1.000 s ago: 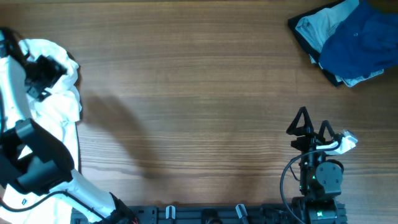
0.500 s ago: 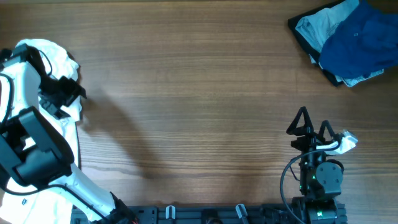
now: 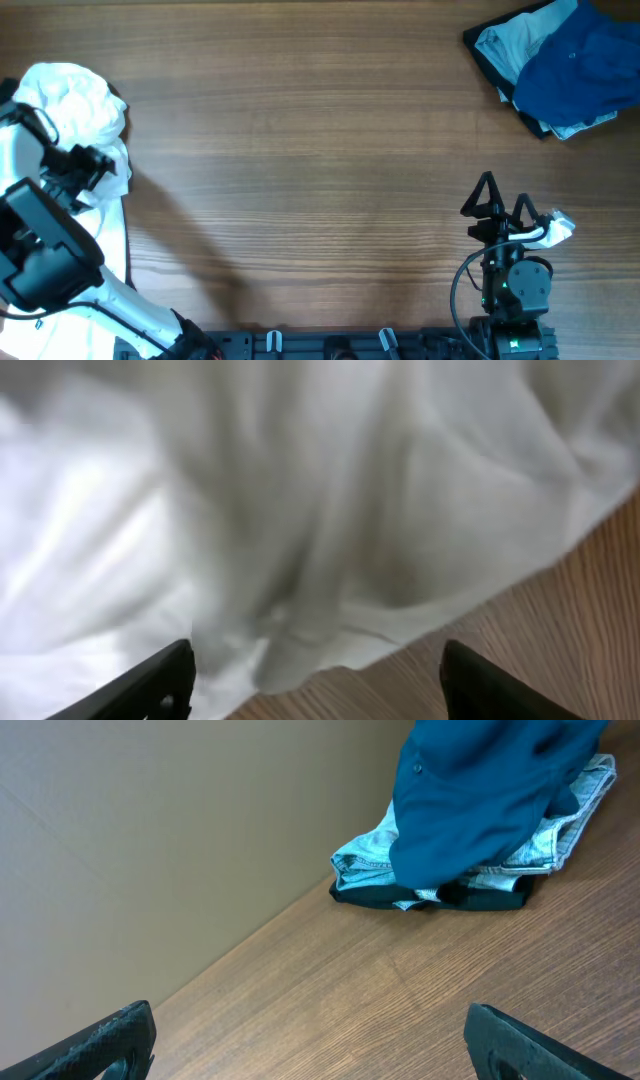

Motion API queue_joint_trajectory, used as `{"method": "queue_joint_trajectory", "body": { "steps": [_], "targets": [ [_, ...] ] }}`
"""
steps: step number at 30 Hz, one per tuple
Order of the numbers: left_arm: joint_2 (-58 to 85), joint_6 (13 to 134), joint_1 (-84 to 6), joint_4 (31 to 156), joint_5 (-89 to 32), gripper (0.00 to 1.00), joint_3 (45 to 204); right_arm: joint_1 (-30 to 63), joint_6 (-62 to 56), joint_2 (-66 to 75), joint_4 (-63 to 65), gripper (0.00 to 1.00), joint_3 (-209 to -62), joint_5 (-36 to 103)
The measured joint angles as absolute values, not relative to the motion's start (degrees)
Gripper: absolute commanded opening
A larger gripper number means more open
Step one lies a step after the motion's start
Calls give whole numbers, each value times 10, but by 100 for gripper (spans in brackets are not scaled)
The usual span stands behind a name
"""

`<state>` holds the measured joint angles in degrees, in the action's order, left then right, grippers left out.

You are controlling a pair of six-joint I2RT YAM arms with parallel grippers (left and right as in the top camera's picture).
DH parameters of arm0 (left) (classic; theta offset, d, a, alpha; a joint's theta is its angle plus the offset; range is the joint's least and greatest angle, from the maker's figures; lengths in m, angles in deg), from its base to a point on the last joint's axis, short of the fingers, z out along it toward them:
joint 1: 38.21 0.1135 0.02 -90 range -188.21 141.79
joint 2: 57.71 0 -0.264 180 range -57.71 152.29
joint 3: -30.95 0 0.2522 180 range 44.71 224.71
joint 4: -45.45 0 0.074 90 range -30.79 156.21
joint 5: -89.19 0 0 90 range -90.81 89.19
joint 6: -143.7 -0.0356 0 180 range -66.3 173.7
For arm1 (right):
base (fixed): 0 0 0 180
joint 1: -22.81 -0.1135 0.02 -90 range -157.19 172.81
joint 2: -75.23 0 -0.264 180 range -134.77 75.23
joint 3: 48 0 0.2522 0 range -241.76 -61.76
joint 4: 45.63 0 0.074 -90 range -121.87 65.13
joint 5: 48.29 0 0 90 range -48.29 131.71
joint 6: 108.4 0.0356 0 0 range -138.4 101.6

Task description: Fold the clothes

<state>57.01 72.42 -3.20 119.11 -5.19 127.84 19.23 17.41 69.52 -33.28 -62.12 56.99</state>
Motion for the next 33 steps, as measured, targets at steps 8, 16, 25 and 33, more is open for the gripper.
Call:
{"method": "queue_joint_trajectory", "body": {
  "steps": [8,16,25,33],
  "targets": [
    [619,724,-51,1182,-39,81,1279,192,174,695,-333,100,-621,570],
    [621,729,-127,1192,-41,76,1285,192,174,695,-333,100,-621,570],
    [622,739,-147,1183,-94,95,1298,192,174,695,-333,100,-621,570],
    [615,737,-113,1228,-110,85,1314,192,174,695,-333,100,-621,570]
  ]
}}
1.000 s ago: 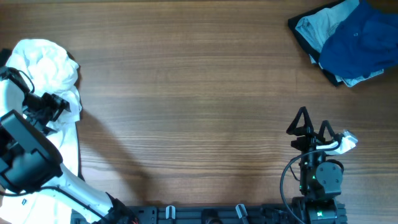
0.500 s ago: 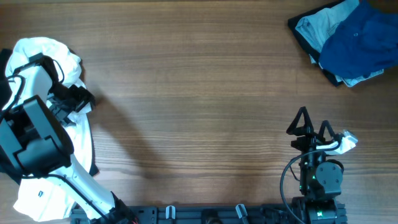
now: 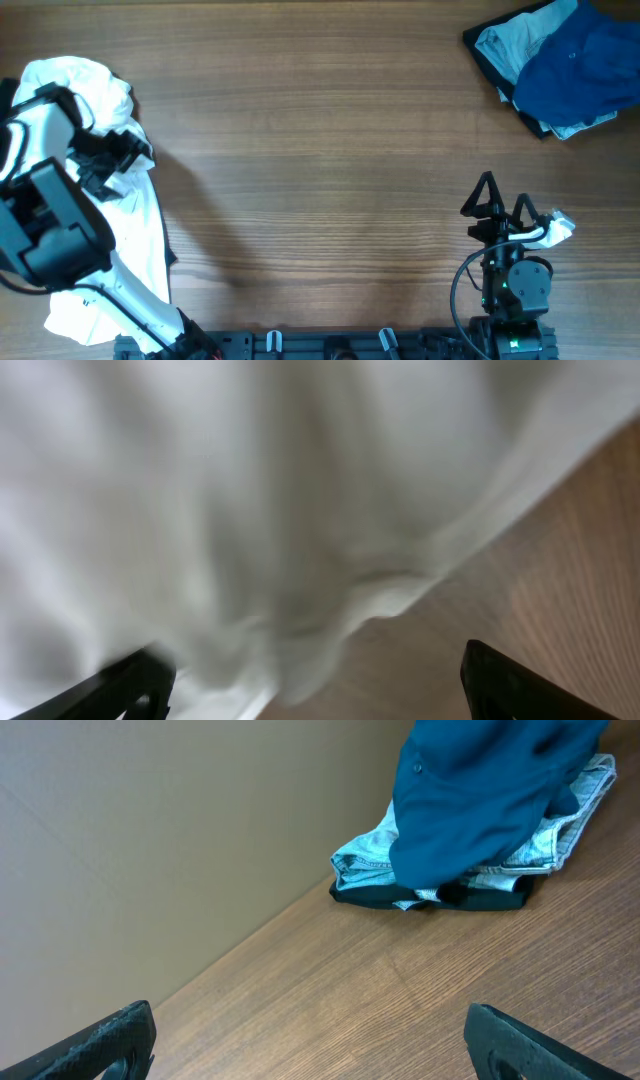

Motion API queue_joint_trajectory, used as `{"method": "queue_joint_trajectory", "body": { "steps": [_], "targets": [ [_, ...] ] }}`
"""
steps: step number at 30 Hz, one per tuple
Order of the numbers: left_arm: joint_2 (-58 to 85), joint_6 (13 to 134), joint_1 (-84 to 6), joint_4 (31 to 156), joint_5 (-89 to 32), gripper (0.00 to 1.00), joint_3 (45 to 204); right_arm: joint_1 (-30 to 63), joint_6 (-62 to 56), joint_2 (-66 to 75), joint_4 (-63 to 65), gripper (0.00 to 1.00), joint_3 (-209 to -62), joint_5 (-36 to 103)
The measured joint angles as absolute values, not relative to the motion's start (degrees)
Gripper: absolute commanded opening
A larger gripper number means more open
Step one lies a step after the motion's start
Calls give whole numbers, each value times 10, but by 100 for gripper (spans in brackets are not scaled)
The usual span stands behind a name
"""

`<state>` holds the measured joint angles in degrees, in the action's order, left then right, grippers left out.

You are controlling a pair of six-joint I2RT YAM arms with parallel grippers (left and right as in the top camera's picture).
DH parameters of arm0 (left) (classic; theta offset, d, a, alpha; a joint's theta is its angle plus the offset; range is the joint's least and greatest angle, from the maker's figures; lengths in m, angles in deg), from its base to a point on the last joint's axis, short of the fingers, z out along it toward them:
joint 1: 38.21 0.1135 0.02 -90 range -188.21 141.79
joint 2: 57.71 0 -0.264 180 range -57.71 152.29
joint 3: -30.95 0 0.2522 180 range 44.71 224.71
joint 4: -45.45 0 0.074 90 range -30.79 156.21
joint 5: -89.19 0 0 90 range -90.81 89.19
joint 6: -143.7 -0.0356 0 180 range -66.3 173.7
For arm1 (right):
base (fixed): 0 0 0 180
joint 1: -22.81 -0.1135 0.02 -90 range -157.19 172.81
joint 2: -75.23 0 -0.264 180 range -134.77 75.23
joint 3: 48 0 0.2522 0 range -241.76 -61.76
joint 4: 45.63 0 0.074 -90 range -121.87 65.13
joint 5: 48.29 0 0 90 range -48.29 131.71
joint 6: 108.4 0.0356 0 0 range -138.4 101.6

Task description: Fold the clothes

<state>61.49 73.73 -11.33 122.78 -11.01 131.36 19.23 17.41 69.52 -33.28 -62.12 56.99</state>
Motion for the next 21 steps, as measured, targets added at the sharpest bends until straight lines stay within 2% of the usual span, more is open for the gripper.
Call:
{"method": "queue_joint_trajectory", "body": {
  "steps": [3,5,11,14,15,21],
  "targets": [
    [588,736,-76,1250,-106,85,1314,192,174,695,-333,100,-621,570],
    [565,734,-69,1256,-101,81,1314,192,174,695,-333,100,-621,570],
    [540,729,-97,1249,-92,81,1316,192,174,695,-333,100,-621,570],
    [540,729,-126,1220,-92,75,1316,192,174,695,-333,100,-621,570],
    [540,729,-136,1213,-92,69,1316,192,174,695,-333,100,-621,570],
    [541,733,-145,1195,-92,69,1316,192,174,695,-333,100,-621,570]
  ]
}}
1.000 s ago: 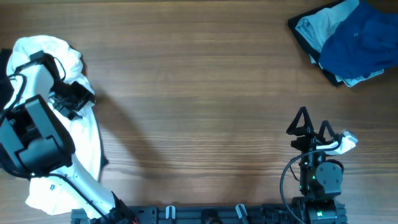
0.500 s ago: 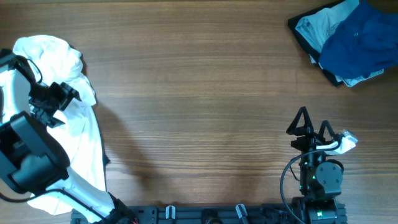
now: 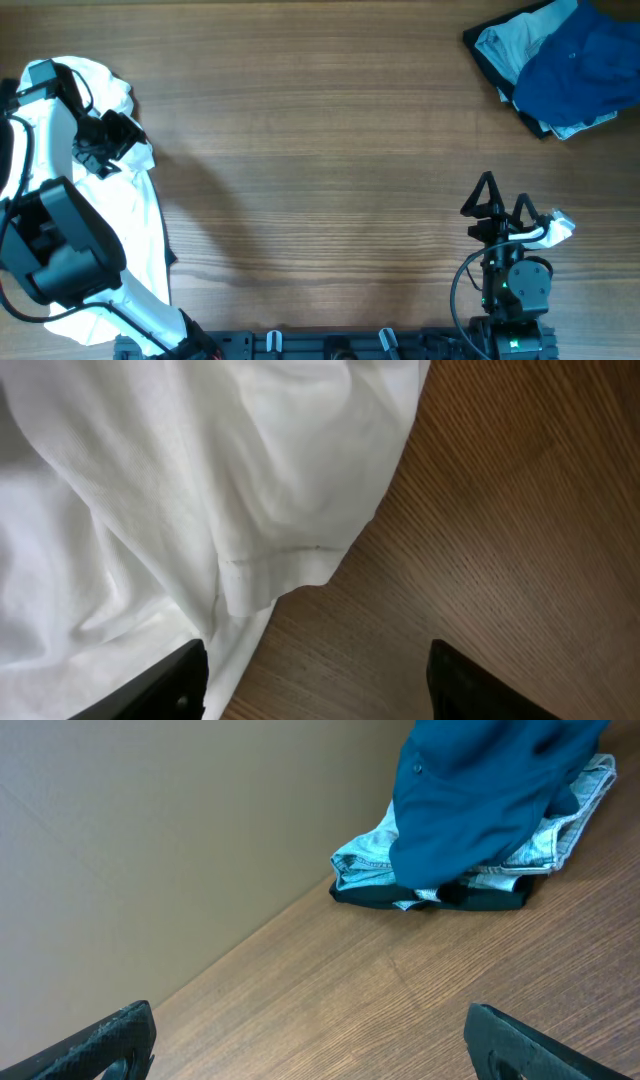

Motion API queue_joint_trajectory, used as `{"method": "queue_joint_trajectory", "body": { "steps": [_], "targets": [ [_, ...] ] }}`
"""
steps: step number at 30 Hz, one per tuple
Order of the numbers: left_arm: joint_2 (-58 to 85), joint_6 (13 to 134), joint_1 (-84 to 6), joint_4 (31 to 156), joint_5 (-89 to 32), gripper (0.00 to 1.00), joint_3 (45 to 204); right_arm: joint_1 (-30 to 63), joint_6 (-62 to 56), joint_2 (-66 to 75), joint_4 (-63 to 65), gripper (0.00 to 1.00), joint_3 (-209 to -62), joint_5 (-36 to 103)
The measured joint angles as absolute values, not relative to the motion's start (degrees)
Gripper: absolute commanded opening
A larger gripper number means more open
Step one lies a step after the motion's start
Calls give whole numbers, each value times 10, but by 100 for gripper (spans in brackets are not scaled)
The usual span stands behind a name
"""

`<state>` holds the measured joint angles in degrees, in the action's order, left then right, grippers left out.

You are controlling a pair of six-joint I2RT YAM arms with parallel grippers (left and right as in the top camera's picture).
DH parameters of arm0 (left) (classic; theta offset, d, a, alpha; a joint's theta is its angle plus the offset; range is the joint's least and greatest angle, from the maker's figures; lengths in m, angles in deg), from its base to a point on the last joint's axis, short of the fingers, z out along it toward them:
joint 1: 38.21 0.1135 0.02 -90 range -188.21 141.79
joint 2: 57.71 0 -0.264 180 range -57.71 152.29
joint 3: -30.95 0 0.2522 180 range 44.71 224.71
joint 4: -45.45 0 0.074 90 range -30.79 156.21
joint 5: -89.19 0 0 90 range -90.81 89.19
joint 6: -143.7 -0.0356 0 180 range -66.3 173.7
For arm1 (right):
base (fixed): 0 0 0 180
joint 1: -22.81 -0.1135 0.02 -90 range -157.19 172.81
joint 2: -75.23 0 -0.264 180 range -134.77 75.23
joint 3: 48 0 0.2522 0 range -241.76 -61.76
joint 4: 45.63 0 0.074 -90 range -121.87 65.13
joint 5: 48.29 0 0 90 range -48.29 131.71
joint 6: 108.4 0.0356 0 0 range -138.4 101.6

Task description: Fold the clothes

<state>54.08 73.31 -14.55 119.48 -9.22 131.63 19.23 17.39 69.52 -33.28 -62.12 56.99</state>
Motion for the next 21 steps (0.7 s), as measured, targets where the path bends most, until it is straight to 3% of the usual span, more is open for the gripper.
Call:
{"method": "queue_joint_trajectory", "body": {
  "steps": [8,12,16,18,19,20,21],
  "targets": [
    [578,734,-145,1184,-92,71,1316,192,174,695,-333,100,-621,570],
    [604,736,-145,1180,-92,56,1316,192,174,695,-333,100,-621,570],
    [615,736,-145,1170,-90,57,1316,192,174,695,-333,100,-621,570],
    [624,736,-145,1165,-90,47,1316,192,174,695,-333,100,-621,570],
    [632,738,-145,1162,-90,32,1316,192,174,695,-333,100,-621,570],
    [637,741,-145,1158,-90,8,1316,192,174,695,-333,100,-621,570],
    [640,743,-145,1154,-90,4,1316,192,174,695,-333,100,-621,570]
  ]
}}
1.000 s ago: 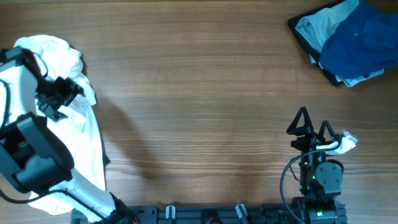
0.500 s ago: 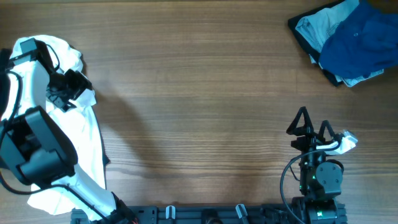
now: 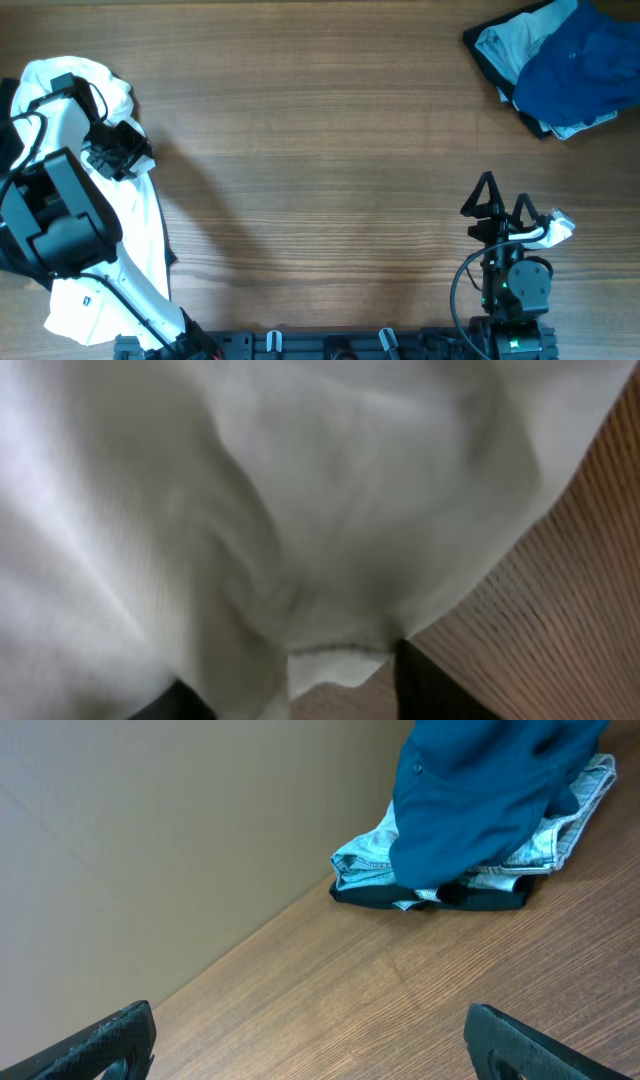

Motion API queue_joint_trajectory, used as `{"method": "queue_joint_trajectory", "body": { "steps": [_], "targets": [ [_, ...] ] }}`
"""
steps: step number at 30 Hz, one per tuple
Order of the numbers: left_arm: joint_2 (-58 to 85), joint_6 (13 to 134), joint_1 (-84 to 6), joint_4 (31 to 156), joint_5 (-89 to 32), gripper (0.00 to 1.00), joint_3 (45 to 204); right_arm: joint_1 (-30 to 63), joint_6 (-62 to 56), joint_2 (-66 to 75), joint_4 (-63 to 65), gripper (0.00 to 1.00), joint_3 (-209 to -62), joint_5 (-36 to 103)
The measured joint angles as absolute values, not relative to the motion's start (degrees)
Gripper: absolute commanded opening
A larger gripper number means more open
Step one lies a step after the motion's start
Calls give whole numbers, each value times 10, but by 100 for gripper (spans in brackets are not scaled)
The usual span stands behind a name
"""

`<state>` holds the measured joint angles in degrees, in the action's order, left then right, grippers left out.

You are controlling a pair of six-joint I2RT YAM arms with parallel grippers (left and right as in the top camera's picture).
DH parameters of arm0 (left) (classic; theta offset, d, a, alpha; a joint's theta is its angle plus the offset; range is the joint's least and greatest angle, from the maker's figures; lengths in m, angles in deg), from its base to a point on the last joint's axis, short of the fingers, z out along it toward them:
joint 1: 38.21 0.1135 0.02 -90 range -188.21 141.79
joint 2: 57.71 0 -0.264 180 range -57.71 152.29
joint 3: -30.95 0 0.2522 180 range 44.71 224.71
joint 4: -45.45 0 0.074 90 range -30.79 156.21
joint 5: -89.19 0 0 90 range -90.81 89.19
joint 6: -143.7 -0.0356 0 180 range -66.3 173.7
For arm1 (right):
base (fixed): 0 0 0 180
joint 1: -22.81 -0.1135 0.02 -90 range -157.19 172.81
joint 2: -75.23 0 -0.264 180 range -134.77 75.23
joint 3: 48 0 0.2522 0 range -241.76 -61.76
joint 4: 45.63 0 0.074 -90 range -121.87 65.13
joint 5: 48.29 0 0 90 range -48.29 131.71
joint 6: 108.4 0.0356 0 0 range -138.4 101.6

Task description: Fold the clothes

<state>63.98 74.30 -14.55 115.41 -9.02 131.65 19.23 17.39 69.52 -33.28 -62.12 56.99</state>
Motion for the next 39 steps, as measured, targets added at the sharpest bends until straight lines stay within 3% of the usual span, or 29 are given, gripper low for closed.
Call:
{"method": "queue_joint_trajectory", "body": {
  "steps": [13,19,28,39],
  "targets": [
    [637,798,-175,1136,-85,4,1317,192,174,695,-333,100,-621,570],
    [488,802,-276,1131,-84,4,1317,192,174,695,-333,100,-621,570],
    [228,806,-364,1013,-64,4,1320,192,174,695,-333,100,-621,570],
    [188,808,-397,804,-51,4,1320,192,174,695,-333,100,-621,570]
  ]
}}
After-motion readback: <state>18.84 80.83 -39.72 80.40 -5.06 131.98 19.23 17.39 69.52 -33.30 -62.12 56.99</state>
